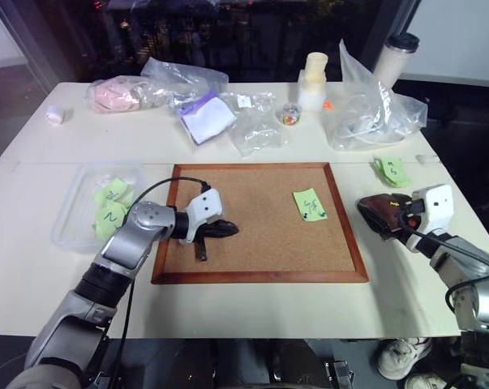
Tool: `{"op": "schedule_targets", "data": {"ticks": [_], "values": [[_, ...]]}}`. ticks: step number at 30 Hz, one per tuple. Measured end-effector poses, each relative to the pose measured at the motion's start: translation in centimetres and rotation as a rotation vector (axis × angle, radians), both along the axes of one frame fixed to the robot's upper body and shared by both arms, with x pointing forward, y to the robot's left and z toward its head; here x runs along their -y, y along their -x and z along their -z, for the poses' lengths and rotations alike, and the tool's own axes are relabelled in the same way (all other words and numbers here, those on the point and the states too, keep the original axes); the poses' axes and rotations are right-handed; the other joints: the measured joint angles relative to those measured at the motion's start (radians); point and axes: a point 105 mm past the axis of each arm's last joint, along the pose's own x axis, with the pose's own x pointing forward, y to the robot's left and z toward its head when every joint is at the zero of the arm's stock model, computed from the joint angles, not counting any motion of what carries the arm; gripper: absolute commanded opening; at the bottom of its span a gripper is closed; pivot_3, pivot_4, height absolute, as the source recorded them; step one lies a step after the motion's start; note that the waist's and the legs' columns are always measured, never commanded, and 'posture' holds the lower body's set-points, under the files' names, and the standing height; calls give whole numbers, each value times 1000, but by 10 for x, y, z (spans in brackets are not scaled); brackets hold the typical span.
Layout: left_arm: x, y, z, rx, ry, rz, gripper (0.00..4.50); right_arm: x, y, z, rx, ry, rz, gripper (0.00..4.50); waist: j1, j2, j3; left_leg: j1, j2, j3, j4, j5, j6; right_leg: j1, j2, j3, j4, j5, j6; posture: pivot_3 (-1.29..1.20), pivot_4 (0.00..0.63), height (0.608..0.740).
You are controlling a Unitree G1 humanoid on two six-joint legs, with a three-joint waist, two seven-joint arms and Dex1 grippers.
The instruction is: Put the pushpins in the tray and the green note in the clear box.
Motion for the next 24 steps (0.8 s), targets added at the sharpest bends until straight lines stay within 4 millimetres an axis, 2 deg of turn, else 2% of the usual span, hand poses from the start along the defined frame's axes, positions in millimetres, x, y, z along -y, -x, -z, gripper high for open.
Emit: {"op": "schedule_targets", "data": {"ticks": [3,5,7,10,13,17,24], "values": [[0,0,0,0,-2,-1,0,-35,5,-11,12,-43,-154,4456,-1,0,0,0,0,-1,0,0,0,0,0,0,0,0,0,0,150,734],[0,0,0,1,-2,0,0,-67,9,-3,-27,-70,-270,4456,0,0,-1,0,0,-2,0,0,0,1,0,0,0,0,0,0,150,734],[0,0,0,1,-1,0,0,-89,9,9,-68,-100,-331,4456,0,0,-1,0,0,-1,0,0,0,0,0,0,0,0,0,0,150,734],[0,0,0,1,-1,0,0,-106,8,13,-75,-108,-375,4456,1,0,0,0,0,-1,0,0,0,0,0,-1,0,0,0,0,150,734],[0,0,0,1,-1,-1,0,-111,5,12,-65,-100,-386,4456,1,0,-1,0,0,-1,0,0,0,0,0,-1,0,0,0,0,150,734],[0,1,0,5,-1,-5,0,-115,1,23,-91,-92,-375,4456,1,0,0,0,0,-1,0,0,0,0,0,-1,0,0,0,0,150,734],[-1,1,0,8,-3,-9,0,-88,-2,30,-80,-78,-266,4456,-1,0,-1,0,0,-1,0,0,0,0,0,-1,0,0,0,0,150,734]]}}
